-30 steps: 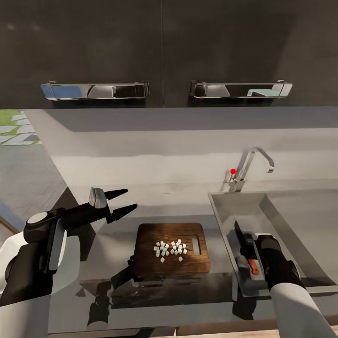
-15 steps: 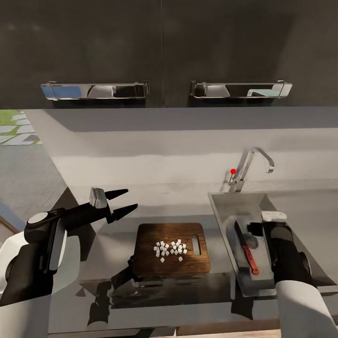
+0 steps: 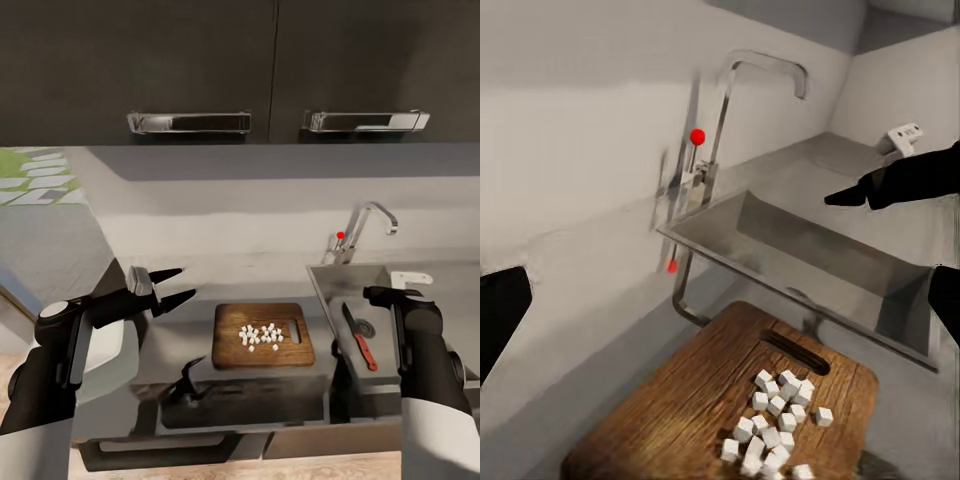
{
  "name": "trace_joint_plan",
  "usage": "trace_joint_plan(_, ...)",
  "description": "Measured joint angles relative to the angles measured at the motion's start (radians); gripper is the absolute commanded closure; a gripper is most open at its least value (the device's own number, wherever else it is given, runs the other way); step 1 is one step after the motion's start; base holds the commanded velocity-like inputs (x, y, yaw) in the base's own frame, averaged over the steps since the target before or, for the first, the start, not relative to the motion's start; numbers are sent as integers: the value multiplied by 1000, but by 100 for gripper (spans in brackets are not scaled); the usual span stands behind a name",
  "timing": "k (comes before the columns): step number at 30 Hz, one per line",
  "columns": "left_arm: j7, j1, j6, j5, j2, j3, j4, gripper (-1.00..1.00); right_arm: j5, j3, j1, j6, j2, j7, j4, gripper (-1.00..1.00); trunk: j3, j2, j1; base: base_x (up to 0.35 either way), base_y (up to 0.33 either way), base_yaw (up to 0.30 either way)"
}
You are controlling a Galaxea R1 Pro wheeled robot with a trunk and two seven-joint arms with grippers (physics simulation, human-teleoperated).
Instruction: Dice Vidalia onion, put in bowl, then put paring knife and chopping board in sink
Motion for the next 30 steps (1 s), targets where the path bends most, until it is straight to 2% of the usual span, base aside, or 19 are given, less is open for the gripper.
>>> trace_joint_plan(4, 2, 0, -1, 0, 0, 0, 0, -100, -27, 3, 0, -1, 0, 0, -9, -100, 0, 0, 0, -121, 268, 0)
trace_joint_plan(6, 5, 0, -3, -1, -7, -1, 0, -100, -36, 6, 0, -1, 0, 41, -18, -100, 0, 0, 0, 0, 307, 0)
trace_joint_plan(7, 6, 0, -3, -1, -9, -1, 0, -100, -39, 5, 0, -1, -1, 137, -19, -100, 0, 0, 0, 30, 306, 0)
trace_joint_plan(8, 6, 0, -3, -1, -10, -1, 0, -100, -37, 4, 0, -1, -1, 173, -20, -100, 0, 0, 0, 42, 254, 0)
trace_joint_plan(9, 7, 0, -3, -1, -10, 0, 1, -100, -38, 2, 0, -1, -1, 247, -20, -100, 0, 0, 0, 39, 212, 0)
trace_joint_plan(10, 7, 0, -3, -1, -10, 0, 1, -100, -37, 1, 0, -1, -1, 286, -20, -100, 0, 0, 0, 20, 108, 0)
trace_joint_plan(12, 12, 0, -3, -1, -11, 0, 1, -100, -35, -12, 0, 0, -1, 455, -21, -100, 0, 0, 0, 5, 26, 0)
trace_joint_plan(20, 15, 0, -4, -1, -11, 1, 1, -100, -34, -16, 0, 0, -3, 471, -21, -100, 0, 0, -1, 1, 107, 0)
trace_joint_plan(30, 12, 0, -3, -1, -10, 3, 1, -100, -33, -16, 0, 4, -7, 470, -21, -100, 0, 0, 0, 0, 12, 0)
